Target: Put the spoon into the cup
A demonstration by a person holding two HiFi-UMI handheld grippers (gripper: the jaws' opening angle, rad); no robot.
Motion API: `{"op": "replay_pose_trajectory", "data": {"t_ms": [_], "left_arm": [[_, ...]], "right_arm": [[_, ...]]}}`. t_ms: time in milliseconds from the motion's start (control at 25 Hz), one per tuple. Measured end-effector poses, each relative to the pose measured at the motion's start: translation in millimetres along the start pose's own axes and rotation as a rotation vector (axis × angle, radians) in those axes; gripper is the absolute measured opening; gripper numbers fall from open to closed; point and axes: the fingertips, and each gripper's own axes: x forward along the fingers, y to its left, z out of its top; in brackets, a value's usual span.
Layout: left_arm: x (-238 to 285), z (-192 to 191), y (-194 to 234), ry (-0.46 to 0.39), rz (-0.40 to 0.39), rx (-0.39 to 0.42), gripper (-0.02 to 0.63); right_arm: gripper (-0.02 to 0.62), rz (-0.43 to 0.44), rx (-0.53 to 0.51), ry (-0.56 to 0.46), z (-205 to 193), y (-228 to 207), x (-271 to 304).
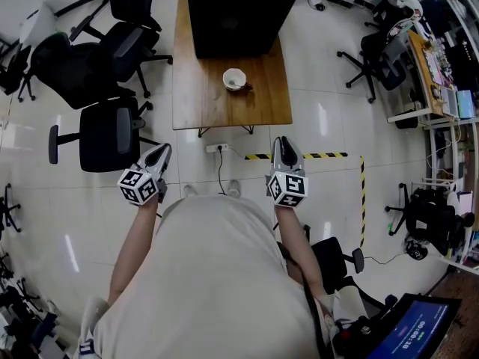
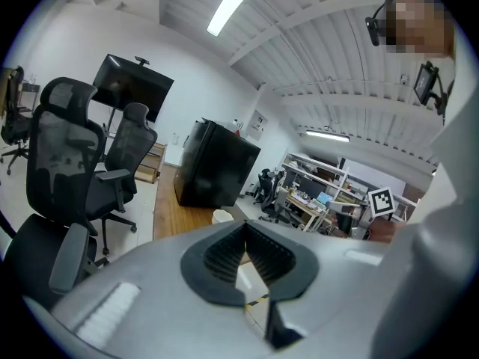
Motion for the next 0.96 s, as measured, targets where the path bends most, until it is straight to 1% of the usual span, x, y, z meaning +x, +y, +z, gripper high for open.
{"op": "replay_pose_trajectory", "data": {"t_ms": [40,120,240,320,360,400,600,960], "left_arm": [[0.0,-1.9,-1.6,0.003,-0.003,-0.001,0.002],[-0.8,-5.4,-3.9,0.007,-0.006,-0.003,0.000],[-3.9,-10.8,-5.8,0.013,-0.007,-0.010,0.001],[-5.6,-14.6,-8.3,0.018,-0.007,-0.013,0.002],[-6.1,-16.2,-10.0,0.021,-0.008,-0.014,0.001],[-6.1,-17.4,-11.6,0.024,-0.009,-0.014,0.002],[-4.4,-19.7,-21.9,0.016,-0.019,-0.036,0.000],[0.8,-26.8,-49.0,0.026,-0.048,-0.032,0.000]], "right_arm": [[0.032,-0.008,-0.028,0.026,-5.9,-0.3,-1.2],[0.023,-0.018,-0.089,0.064,-14.6,1.2,-4.0],[0.018,-0.010,-0.138,0.086,-21.1,6.2,-8.6],[0.016,0.002,-0.141,0.090,-23.0,7.8,-11.4],[0.001,0.007,-0.141,0.092,-23.6,8.3,-12.6],[0.000,0.012,-0.142,0.093,-24.2,8.7,-13.7],[0.000,0.036,-0.138,0.100,-29.1,11.2,-21.9],[0.000,0.047,-0.111,0.101,-31.9,-2.0,-40.2]]}}
